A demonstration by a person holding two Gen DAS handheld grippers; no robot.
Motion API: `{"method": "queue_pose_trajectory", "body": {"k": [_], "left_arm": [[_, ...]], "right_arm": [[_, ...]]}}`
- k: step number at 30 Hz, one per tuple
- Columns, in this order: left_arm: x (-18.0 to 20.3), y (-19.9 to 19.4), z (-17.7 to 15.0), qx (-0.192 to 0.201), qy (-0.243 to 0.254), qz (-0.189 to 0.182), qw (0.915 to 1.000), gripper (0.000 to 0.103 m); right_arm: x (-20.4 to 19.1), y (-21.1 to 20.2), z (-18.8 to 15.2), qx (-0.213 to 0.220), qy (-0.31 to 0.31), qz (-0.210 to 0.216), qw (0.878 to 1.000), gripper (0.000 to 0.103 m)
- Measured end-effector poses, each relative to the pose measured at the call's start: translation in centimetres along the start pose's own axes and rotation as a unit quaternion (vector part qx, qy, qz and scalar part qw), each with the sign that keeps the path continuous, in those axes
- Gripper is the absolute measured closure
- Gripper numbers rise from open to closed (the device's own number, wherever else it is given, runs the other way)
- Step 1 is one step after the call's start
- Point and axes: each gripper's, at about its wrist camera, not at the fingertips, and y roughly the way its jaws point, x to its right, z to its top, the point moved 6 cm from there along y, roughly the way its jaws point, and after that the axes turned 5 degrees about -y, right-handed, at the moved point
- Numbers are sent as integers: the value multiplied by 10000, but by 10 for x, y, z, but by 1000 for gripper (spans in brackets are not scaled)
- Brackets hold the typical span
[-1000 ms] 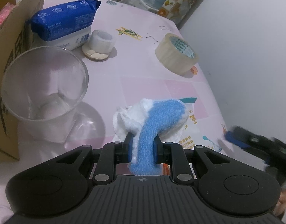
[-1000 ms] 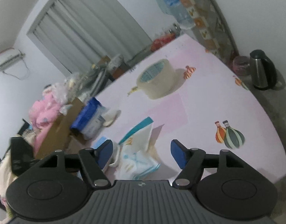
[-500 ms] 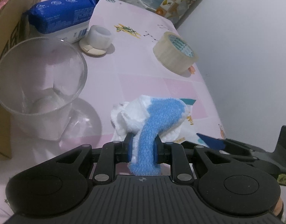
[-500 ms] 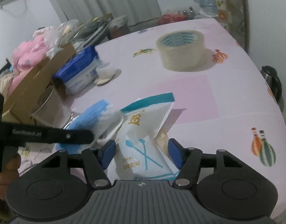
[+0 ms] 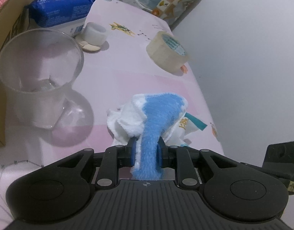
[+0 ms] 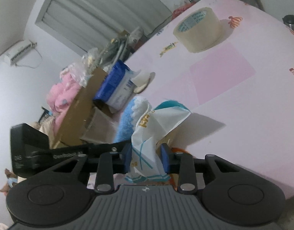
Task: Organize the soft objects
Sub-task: 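Carry the towel and white packet together over the cardboard box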
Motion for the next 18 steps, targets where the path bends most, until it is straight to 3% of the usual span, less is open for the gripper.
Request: {"method": "queue_pose_trajectory", "body": {"k": [9,15,18], "left_arm": [[23,-37,-9,264,95,-362,9989,84],[45,-91,-2,865,321,-512,9944,84],[41,-123,6,1134,144,-750,9906,84]], "right_arm": [[-44,-37,-2,399,-415,-111,9983,49],[-109,-67,15,812,-1077,240,9906,50],[-151,-69,27,1038,-1731,264,9791,50]]}}
